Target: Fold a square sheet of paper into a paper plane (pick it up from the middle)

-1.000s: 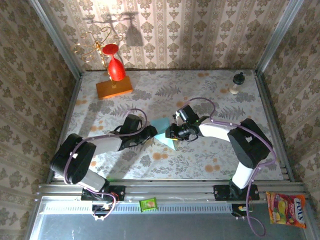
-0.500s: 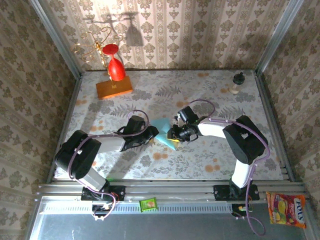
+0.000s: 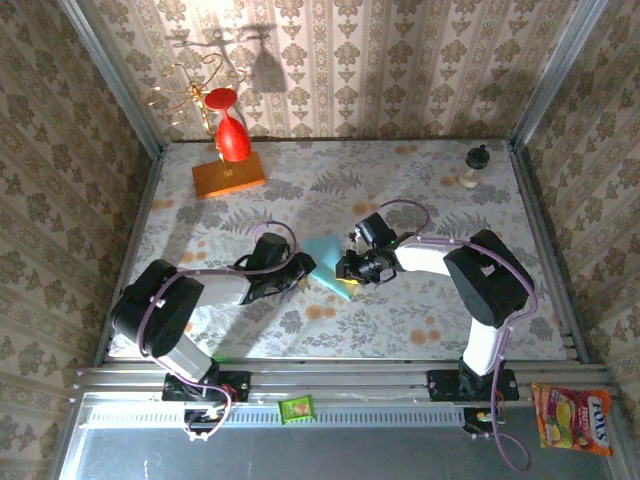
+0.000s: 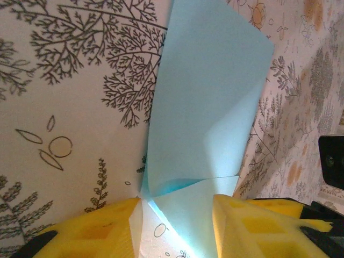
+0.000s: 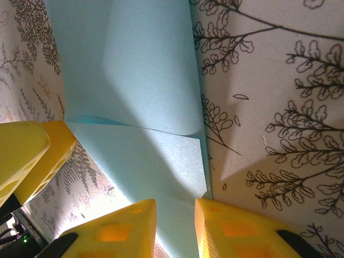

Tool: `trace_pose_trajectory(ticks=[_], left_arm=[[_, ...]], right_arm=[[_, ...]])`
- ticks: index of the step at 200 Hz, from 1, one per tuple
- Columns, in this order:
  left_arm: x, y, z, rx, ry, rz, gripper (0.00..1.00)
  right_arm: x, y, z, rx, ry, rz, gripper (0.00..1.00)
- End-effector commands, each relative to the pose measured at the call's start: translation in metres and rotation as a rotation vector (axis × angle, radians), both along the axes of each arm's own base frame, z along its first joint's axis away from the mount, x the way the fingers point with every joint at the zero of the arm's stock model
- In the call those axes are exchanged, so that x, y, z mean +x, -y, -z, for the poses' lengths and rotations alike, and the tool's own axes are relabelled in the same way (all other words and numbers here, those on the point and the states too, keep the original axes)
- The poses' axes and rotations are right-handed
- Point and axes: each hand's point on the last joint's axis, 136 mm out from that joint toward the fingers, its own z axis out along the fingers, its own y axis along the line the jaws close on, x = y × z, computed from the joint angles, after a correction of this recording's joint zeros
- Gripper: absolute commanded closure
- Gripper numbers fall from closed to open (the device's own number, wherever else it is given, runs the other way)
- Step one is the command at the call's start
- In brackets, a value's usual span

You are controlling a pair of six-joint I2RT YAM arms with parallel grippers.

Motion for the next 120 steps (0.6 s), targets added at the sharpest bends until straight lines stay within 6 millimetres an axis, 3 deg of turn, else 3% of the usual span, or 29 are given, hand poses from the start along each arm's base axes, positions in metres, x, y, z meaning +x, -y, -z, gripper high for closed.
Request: trace_pose_trajectory(ticks=[1,57,120], left_arm=[[0.0,-0.001,0.004,0.001,-0.008,-0.015,0.62],[0.005,0.014,-0.001,-0.088,0.007,0.027,0.66],[0.014,0.013,-0.011,-0.173,0.042,0.057,0.7]], right_arm=[[0.003,0.004,0.008,-0.024,-0.012,0.011,0.73],[0.003,0.003,0.009,-0.018,-0.011,0.009,0.75],[0.002,0.004,0.012,-0.02,-0.016,0.01,0.76]])
